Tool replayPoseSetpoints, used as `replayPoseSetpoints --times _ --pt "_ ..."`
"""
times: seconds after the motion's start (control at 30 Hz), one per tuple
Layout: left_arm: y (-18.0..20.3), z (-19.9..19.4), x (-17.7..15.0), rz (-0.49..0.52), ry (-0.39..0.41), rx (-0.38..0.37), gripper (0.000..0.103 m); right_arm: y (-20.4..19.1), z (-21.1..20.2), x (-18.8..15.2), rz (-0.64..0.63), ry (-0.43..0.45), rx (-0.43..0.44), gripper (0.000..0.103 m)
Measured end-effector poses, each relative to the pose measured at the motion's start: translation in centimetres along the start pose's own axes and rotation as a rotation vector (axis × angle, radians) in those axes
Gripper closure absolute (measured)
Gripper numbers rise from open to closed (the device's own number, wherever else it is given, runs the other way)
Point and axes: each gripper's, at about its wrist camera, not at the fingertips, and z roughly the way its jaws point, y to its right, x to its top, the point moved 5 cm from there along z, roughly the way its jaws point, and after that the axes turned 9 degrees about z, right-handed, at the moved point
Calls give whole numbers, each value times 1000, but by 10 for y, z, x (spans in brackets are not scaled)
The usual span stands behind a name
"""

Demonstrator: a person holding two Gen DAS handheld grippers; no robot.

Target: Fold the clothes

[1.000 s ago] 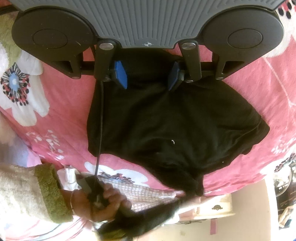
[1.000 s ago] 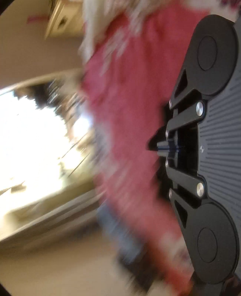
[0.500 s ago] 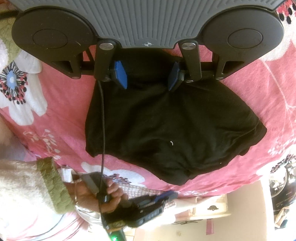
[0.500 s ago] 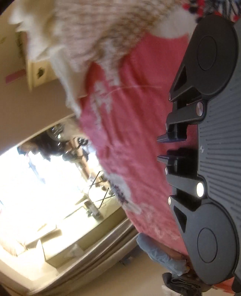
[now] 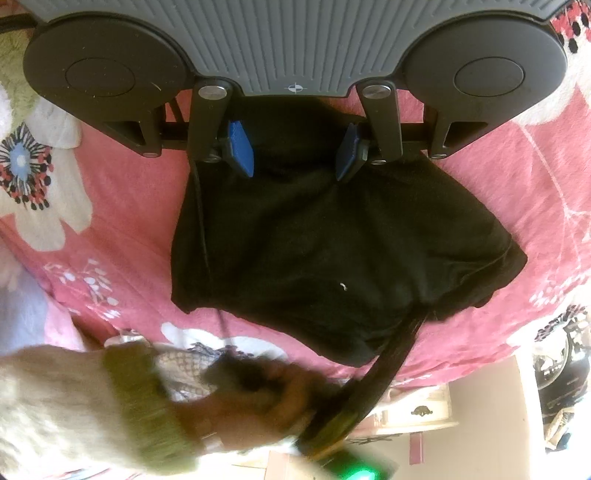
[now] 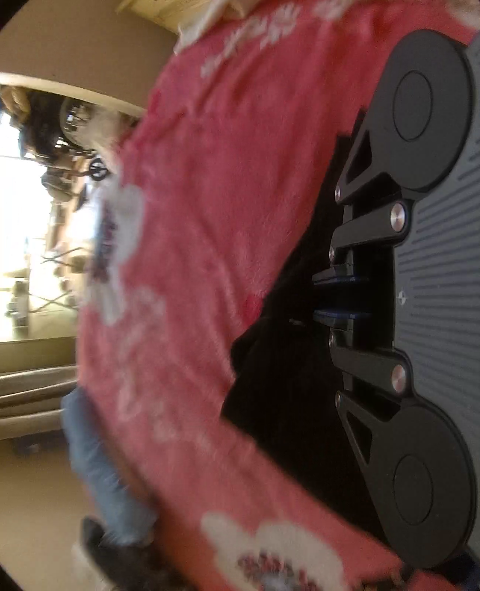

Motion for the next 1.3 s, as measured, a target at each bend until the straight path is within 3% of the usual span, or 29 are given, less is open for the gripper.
replayPoseSetpoints --times 0.13,0.27,0.33,0.47,0.57,0.67,0.77,0.9,1.0,1.07,1.1,1.13,1.2,1.3 --pt "1 -1 0 9 0 5 54 12 1 18 113 123 -17 93" --pt "0 -2 -1 2 5 1 54 35 -63 12 209 226 -5 90" --pt "0 -3 -2 2 8 -1 54 41 -91 2 212 196 24 89" --pt "-1 -3 -3 2 10 -7 54 32 -104 -46 124 24 100 91" --pt "-1 -4 -4 5 14 -5 54 62 -83 -71 173 -2 -37 95" --pt "0 -4 -3 7 11 -2 53 99 -90 -68 370 112 -104 89" --pt "0 -5 -2 8 7 -4 53 95 -110 -59 346 176 -65 89" --pt "1 -4 -3 1 9 1 53 75 -100 -51 275 121 49 89" --pt "2 -4 -4 13 16 3 52 91 -58 -45 299 104 -33 91" --pt "2 -5 -5 17 13 2 52 109 -58 -38 430 190 -53 87" --pt "2 -5 -4 14 10 3 52 113 -65 -33 448 228 -106 87" --pt "2 -6 -4 9 6 3 51 111 -75 -32 442 262 -105 87" --pt "2 -7 -4 1 3 5 51 97 -88 -28 412 252 6 87" --pt "3 -8 -5 0 5 7 50 76 -68 -31 312 127 70 87"
